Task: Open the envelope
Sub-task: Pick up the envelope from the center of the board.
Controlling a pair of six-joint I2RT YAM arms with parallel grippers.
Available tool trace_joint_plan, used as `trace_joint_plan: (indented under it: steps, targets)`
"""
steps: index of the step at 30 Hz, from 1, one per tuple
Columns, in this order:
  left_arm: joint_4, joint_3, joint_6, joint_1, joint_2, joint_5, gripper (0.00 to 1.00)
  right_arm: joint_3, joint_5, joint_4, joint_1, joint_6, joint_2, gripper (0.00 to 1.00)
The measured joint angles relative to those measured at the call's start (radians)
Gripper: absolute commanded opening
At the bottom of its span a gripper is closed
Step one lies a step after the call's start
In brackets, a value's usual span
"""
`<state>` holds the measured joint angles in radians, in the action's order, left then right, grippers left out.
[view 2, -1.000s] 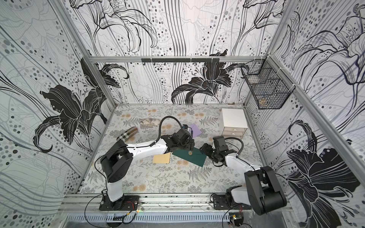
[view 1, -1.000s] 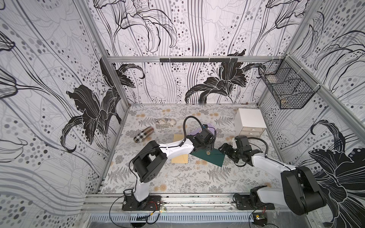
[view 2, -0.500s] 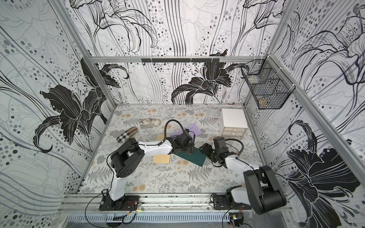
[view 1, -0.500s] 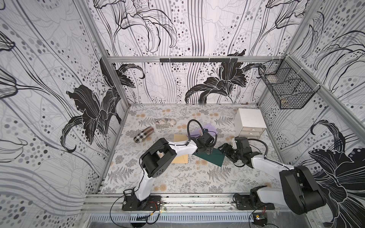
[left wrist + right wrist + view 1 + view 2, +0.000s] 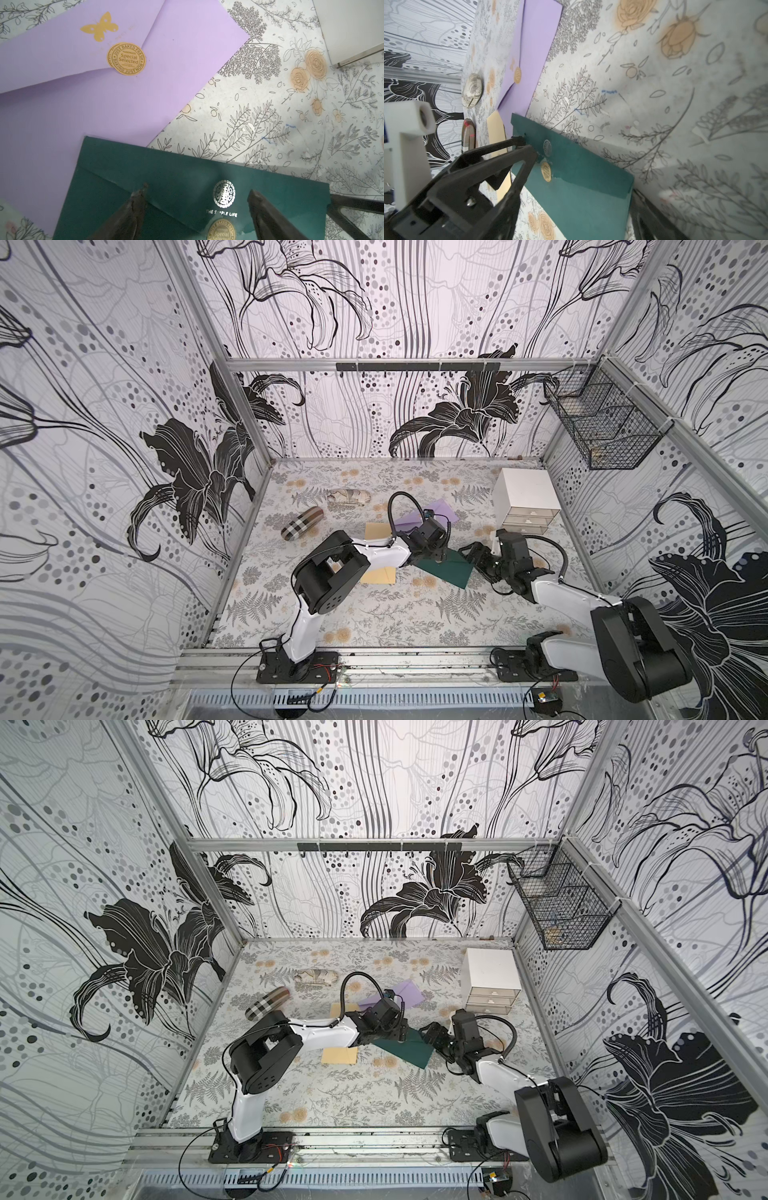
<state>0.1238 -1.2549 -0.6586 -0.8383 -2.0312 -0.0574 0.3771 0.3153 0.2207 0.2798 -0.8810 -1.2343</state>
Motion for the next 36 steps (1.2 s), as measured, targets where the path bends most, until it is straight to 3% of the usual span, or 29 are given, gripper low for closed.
trace_joint_plan:
  steps: [5, 8, 18, 24, 31, 36]
  targets:
    - [-0.010, 0.002, -0.002, 0.002, 0.000, 0.005, 0.81, 0.000, 0.006, 0.013, 0.000, 0.014, 0.062, 0.81]
    - [-0.014, 0.003, -0.004, 0.003, 0.000, 0.007, 0.81, -0.001, 0.008, 0.019, 0.000, 0.026, 0.084, 0.74]
    - [-0.032, 0.018, -0.005, 0.005, 0.008, 0.018, 0.81, -0.003, 0.013, 0.023, 0.000, 0.045, 0.094, 0.26]
    - [-0.025, 0.026, -0.005, 0.005, 0.018, 0.027, 0.81, -0.002, 0.013, 0.007, 0.000, 0.055, 0.085, 0.06]
    - [0.052, 0.038, -0.011, 0.006, 0.080, 0.034, 0.88, 0.028, -0.044, -0.126, 0.000, 0.094, 0.114, 0.00]
    - [0.072, 0.069, -0.043, 0.016, 0.230, 0.024, 0.88, 0.089, -0.153, -0.250, 0.000, 0.139, 0.230, 0.00]
